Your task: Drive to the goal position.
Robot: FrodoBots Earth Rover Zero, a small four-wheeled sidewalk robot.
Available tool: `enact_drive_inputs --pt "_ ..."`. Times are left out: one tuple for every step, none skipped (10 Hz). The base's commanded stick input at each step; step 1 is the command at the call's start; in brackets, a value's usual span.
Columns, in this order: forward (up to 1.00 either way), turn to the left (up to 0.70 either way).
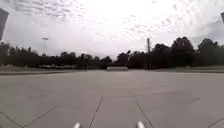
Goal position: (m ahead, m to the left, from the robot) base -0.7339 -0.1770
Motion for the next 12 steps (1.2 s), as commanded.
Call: enact_drive_inputs --pt "0.70 -0.01" --pt "0.70 -0.06" --pt "0.70 -0.11" --pt "0.70 -0.14" --pt "0.70 -0.14" --pt "0.70 -0.14" --pt "0.70 -0.14" --pt "0.70 -0.14" --pt "0.70 -0.14" --pt "0.70 -0.14" --pt "0.70 -0.14" --pt "0.70 -0.14"
